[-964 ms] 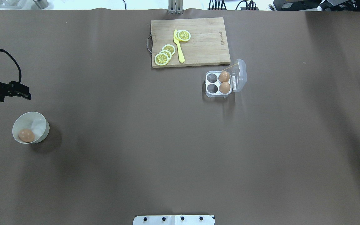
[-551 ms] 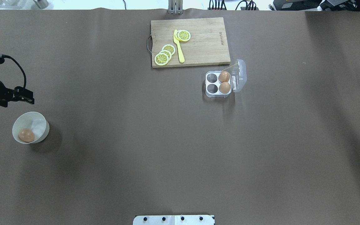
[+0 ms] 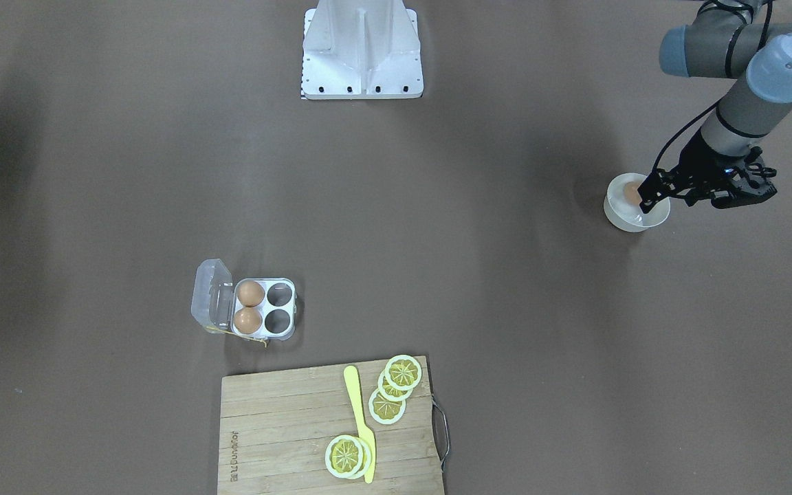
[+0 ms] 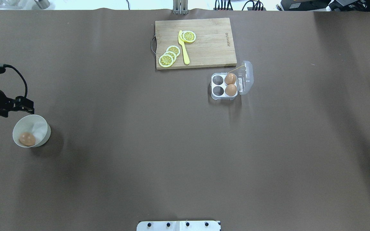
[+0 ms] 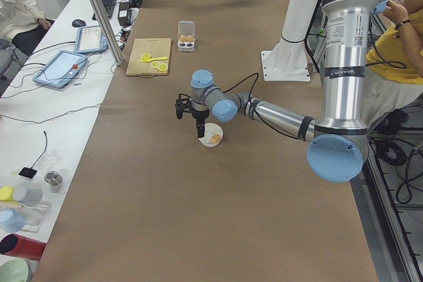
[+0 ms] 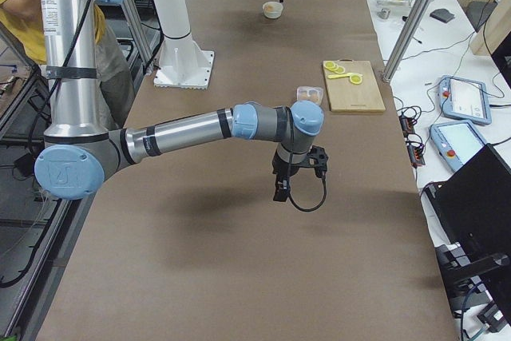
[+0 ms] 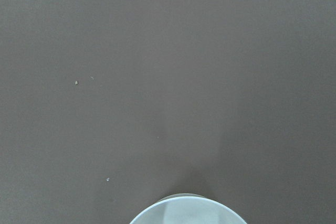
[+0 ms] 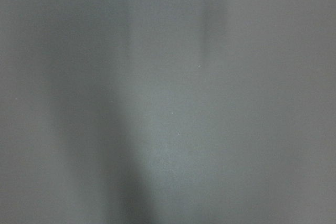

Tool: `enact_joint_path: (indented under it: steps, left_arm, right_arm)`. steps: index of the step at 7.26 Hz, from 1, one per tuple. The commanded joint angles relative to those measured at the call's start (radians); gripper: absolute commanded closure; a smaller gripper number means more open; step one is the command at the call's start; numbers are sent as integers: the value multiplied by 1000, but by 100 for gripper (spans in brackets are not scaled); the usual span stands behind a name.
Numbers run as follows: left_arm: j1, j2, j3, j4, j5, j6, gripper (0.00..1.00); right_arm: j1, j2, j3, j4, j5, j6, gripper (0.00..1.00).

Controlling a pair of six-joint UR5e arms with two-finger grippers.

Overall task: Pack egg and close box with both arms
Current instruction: 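Move the left gripper over the white bowl holding the brown egg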

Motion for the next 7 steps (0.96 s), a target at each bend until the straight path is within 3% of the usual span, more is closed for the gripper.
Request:
enact_joint_path:
  steps: [1,7]
  left_arm:
    - [13,4,-1,-3,-5,-12,9]
    - [69,18,9,-53,21,-115,14]
  right_arm:
    - [1,0,0,0,-3,0,0]
    - [-1,1,-2,0,-5,2,0]
